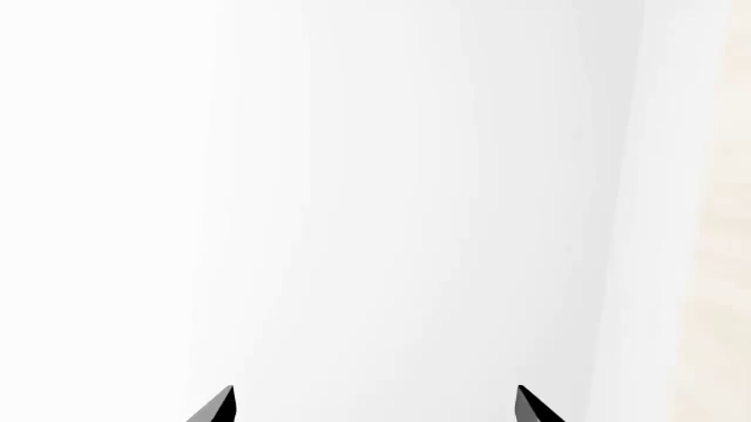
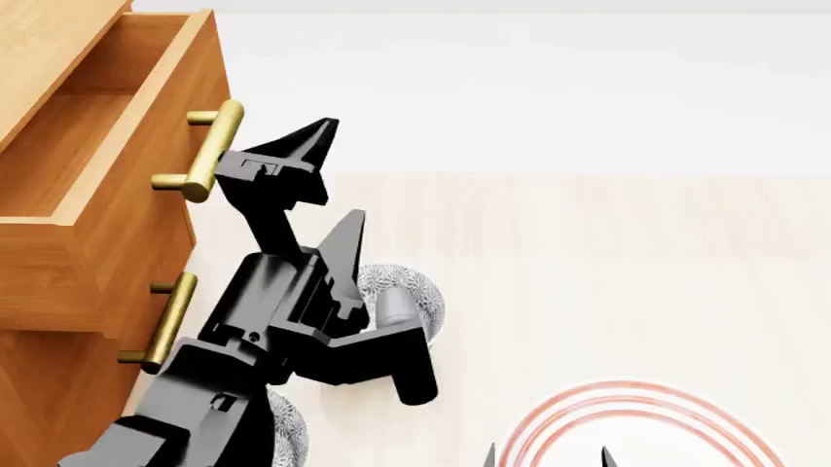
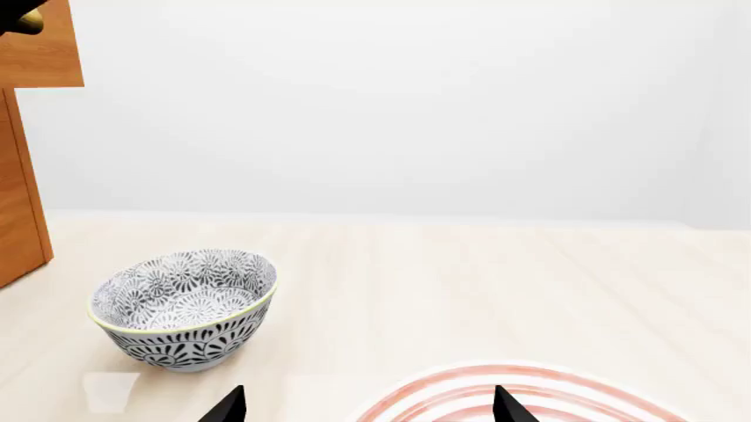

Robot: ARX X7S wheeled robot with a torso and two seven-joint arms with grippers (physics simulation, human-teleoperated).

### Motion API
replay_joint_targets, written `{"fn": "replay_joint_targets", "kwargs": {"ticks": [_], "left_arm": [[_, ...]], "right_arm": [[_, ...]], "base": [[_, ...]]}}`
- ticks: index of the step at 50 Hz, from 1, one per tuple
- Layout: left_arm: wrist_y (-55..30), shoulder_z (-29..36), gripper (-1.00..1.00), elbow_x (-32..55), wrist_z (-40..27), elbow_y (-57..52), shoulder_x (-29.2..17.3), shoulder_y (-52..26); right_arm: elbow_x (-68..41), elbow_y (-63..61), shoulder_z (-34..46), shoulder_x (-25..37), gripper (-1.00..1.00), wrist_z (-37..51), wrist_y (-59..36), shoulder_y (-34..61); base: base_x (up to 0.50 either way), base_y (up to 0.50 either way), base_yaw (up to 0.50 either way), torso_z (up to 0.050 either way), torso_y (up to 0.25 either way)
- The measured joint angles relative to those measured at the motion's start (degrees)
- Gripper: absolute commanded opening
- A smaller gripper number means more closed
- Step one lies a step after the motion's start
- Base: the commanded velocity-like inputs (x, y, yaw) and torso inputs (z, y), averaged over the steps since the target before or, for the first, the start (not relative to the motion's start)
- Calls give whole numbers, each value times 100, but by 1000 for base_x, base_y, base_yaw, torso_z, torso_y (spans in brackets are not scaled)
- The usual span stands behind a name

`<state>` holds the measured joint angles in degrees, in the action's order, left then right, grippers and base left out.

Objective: Open the top drawer of the cabinet.

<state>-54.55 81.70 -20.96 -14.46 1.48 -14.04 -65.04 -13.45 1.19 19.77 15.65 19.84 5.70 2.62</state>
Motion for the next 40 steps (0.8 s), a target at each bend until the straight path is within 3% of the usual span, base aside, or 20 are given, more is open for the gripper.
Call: {"fn": "replay_joint_targets", "kwargs": {"ticks": [25, 40], "left_arm": [[-1645, -31, 100, -270, 1614, -2093, 296, -1618], [-2103, -1050, 100, 215, 2581, -2202, 369, -2364]], "right_arm": [[-49, 17, 36, 28, 100, 21, 25, 16], [-86, 26, 62, 46, 100, 27, 14, 31]], "base": [[0, 0, 0, 0, 0], [0, 0, 0, 0, 0]]}}
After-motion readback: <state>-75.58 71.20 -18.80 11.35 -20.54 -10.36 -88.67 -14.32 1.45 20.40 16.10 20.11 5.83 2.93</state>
